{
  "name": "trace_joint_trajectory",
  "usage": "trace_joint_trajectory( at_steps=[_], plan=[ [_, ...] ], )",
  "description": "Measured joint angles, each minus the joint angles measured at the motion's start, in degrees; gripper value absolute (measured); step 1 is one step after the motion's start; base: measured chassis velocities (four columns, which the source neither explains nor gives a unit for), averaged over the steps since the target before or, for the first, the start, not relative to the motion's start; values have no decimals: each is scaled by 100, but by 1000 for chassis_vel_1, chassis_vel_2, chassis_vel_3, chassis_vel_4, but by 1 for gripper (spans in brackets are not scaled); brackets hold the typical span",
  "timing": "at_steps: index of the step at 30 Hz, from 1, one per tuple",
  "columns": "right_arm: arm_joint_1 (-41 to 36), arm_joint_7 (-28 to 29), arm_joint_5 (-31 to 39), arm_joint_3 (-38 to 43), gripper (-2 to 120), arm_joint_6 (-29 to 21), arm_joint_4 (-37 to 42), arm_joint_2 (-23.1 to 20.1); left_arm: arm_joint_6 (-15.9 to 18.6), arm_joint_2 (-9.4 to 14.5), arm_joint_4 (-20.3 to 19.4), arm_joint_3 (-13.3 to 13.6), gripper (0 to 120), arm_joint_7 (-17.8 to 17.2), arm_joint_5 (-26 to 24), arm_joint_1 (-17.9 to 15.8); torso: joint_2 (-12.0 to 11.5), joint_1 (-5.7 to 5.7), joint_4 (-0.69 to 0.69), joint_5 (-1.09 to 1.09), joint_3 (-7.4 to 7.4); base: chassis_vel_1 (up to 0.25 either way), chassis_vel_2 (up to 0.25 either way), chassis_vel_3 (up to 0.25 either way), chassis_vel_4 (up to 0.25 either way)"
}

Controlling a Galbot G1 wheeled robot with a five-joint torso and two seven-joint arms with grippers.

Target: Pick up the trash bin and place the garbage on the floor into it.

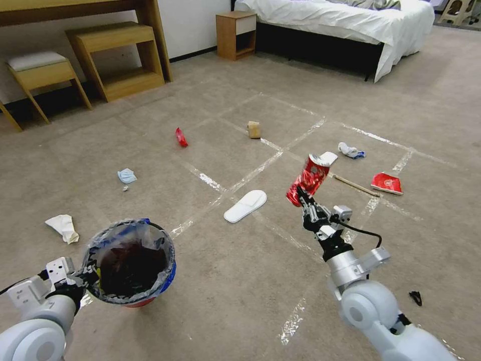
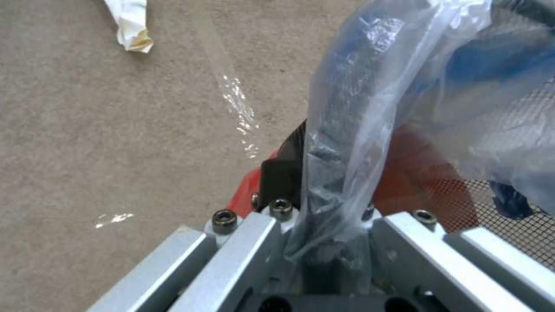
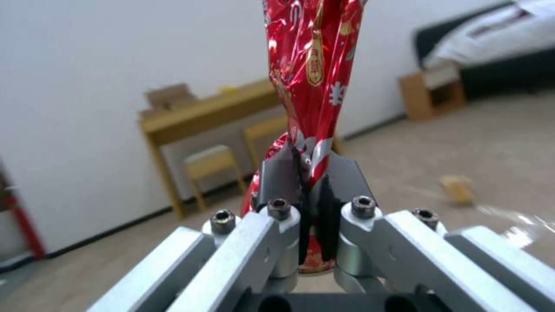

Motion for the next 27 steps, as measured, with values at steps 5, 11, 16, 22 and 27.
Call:
trace_joint_trajectory(
  at_steps=[5, 11, 16, 22, 27],
  plan=[
    [124, -191, -23, -268, 3, 166, 138, -270, 25, 12, -5, 54, 1, -2, -9, -13, 0, 0, -1, 0, 0, 0, 0, 0, 0],
    [351, -428, -80, -755, 3, 315, 128, -511, 77, 211, 42, 162, 1, -1, -117, -76, 0, 0, 0, 0, 0, 0, 0, 0, 0],
    [421, -513, -57, -962, 3, 386, 147, -646, 107, 356, 165, 232, 1, 7, -209, -219, 0, 0, -3, 0, 0, 0, 0, 0, 0],
    [795, -582, 143, -1518, 3, 491, 208, -1212, 146, 715, 408, 477, 1, 104, -514, -674, 0, 0, -3, -1, 0, 0, 0, 0, 0],
    [1469, -512, 441, -2173, 3, 417, 130, -1358, 176, 871, 508, 578, 1, 105, -637, -848, 0, 0, -4, 0, 1, 0, 0, 0, 0]
  ],
)
